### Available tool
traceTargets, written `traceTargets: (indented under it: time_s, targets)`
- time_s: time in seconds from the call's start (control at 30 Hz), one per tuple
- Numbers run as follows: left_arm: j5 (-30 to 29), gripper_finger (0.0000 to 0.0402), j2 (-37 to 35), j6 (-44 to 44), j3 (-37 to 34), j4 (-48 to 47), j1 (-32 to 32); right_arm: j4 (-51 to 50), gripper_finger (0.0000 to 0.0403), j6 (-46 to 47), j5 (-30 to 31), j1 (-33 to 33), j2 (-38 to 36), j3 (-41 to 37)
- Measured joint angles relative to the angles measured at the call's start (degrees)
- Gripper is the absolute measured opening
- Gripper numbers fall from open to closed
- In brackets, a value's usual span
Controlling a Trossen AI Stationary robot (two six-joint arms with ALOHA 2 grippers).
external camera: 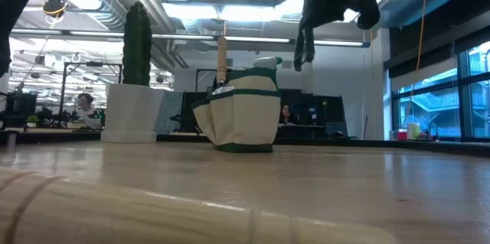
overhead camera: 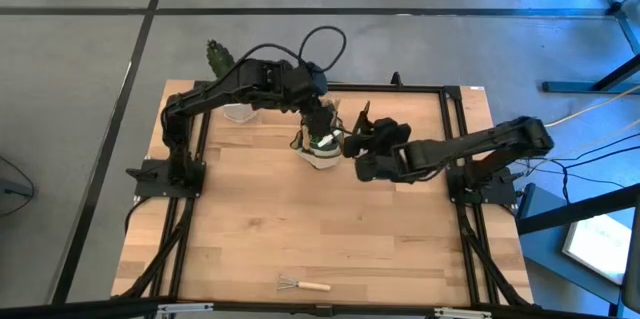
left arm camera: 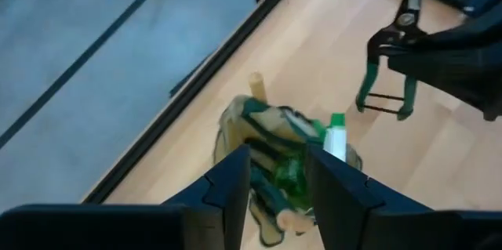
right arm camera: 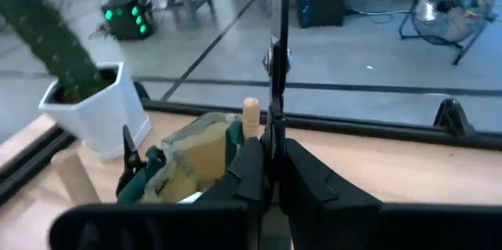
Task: Pick & Place Garden tools in Gardening bag
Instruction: Put the fruit pruner into the gardening bag
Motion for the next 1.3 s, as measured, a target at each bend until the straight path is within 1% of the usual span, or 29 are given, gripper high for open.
traceTargets:
  time_s: [0.07, 0.17, 0.23, 0.37, 0.43, 0.5, 0.6, 0.63, 0.7, 0.83, 0.9, 0.97, 1.13, 1.3]
  targets:
    - [-1.92, 0.0115, -0.17, -1.81, 0.00, -1.43, -1.15, -0.03, 0.0026, 2.68, 2.40, 0.00, 1.32, 0.00]
    - [-3.52, 0.0110, -0.61, -4.12, 0.00, -3.49, -3.06, -0.15, 0.0026, 4.35, 6.90, -0.09, 2.21, 0.00]
    - [-5.80, 0.0106, -0.68, -5.46, 0.00, -4.29, -4.51, -0.26, 0.0026, 5.84, 8.50, -0.48, 2.30, -0.02]
    - [-9.90, 0.0099, -0.68, -8.21, 0.00, -5.81, -6.89, 1.90, 0.0026, 9.96, 9.24, -1.49, 2.30, -2.31]
    - [-10.94, 0.0097, -0.68, -9.94, -0.37, -6.37, -8.30, 2.80, 0.0026, 12.61, 9.81, -2.21, 2.96, -4.32]
    - [-11.46, 0.0094, -0.65, -10.79, -0.96, -6.65, -9.70, 3.43, 0.0026, 15.81, 8.61, -2.82, 3.20, -7.02]
    - [-13.01, 0.0092, -0.64, -12.63, -1.53, -8.18, -12.12, 9.42, 0.0026, 18.23, 8.21, -3.10, 4.15, -10.15]
    - [-13.80, 0.0092, -0.66, -13.08, -1.94, -7.98, -13.02, 10.38, 0.0026, 18.07, 8.12, -3.08, 4.15, -10.70]
    - [-15.08, 0.0092, -0.58, -13.57, -2.67, -8.11, -14.86, 15.47, 0.0026, 15.92, 7.97, -3.08, 4.69, -10.44]
    - [-17.47, 0.0092, -0.44, -14.29, -2.67, -7.96, -16.91, 24.82, 0.0026, 6.26, 7.56, -3.47, 4.88, -10.52]
    - [-18.11, 0.0092, -0.40, -15.31, -2.67, -7.96, -17.22, 28.22, 0.0026, 1.67, 7.30, -4.12, 4.88, -10.49]
    - [-18.38, 0.0092, -0.42, -15.96, -2.67, -7.98, -17.81, 30.54, 0.0026, -0.90, 6.91, -4.89, 4.88, -10.49]
    - [-18.58, 0.0092, -0.47, -16.46, -2.67, -7.96, -18.90, 32.03, 0.0026, -2.38, 4.39, -6.08, 5.01, -10.49]
    - [-19.69, 0.0092, -0.49, -16.98, -2.67, -7.96, -18.99, 32.50, 0.0026, -1.25, 2.21, -6.40, 8.61, -9.34]
